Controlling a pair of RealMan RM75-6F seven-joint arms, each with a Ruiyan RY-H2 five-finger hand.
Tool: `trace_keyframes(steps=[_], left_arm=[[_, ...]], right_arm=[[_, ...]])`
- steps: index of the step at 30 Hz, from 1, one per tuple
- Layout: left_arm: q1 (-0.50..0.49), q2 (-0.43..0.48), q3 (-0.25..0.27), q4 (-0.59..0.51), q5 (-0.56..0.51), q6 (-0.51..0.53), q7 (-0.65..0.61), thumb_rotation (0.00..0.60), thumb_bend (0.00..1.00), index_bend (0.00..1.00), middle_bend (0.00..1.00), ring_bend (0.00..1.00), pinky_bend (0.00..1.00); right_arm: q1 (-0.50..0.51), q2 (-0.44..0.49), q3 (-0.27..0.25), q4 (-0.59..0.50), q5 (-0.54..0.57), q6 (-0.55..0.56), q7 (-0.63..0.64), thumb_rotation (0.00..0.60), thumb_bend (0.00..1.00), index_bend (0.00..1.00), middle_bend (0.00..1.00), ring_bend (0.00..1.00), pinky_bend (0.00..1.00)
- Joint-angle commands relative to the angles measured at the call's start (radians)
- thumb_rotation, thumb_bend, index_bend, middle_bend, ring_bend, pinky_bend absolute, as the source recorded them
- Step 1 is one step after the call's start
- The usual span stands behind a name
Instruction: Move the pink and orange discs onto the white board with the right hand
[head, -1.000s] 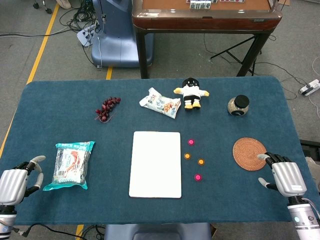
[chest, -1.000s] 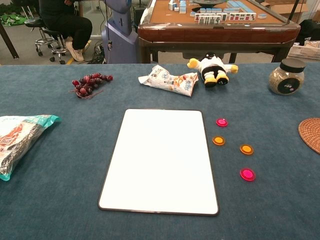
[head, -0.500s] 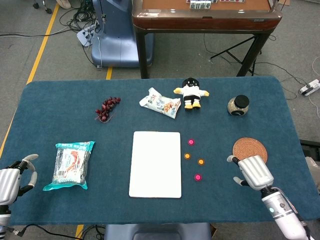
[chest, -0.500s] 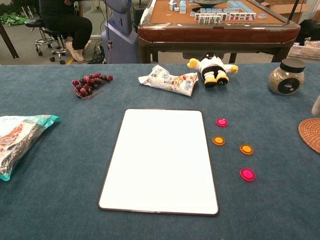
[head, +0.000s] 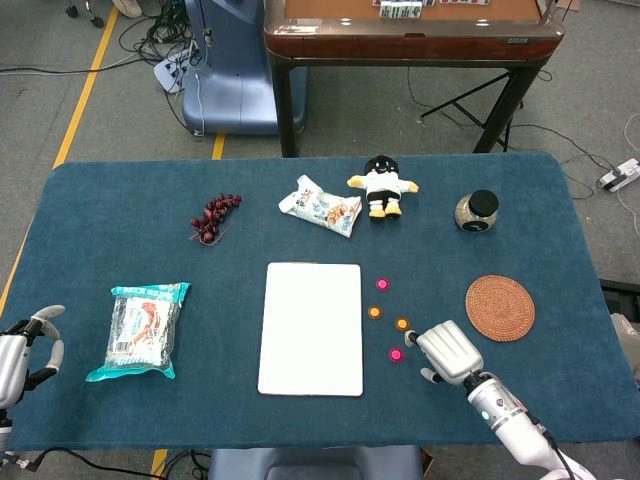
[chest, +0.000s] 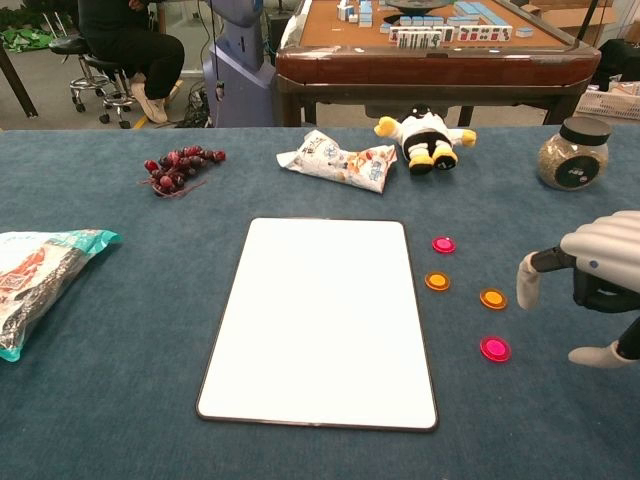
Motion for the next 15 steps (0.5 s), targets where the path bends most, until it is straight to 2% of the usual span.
trace_keyframes(steps=[1,6,15], left_arm=[[0.000,0.000,-0.001,0.000,-0.002,-0.001,0.000,0.600,0.49,0.33,0.52,0.44,0.59],[0.001,0.001,-0.003,0.001,-0.005,-0.001,-0.003,0.600,0.49,0.33,0.52,0.44,0.59],[0.001,0.003,-0.003,0.000,-0.004,-0.002,-0.006,0.600,0.49,0.33,0.52,0.44,0.59]], right_arm=[[0.014,-0.021,-0.001,0.008,0.019,-0.015,-0.017,0.600,0.18,0.40,1.00,1.00,1.00],[0.033,-0.045,0.002,0.025,0.059,-0.032,-0.041,0.600,0.22,0.41,1.00,1.00,1.00],[0.058,-0.073,0.000,0.046,0.119,-0.044,-0.080,0.600,0.23,0.40,1.00,1.00,1.00]])
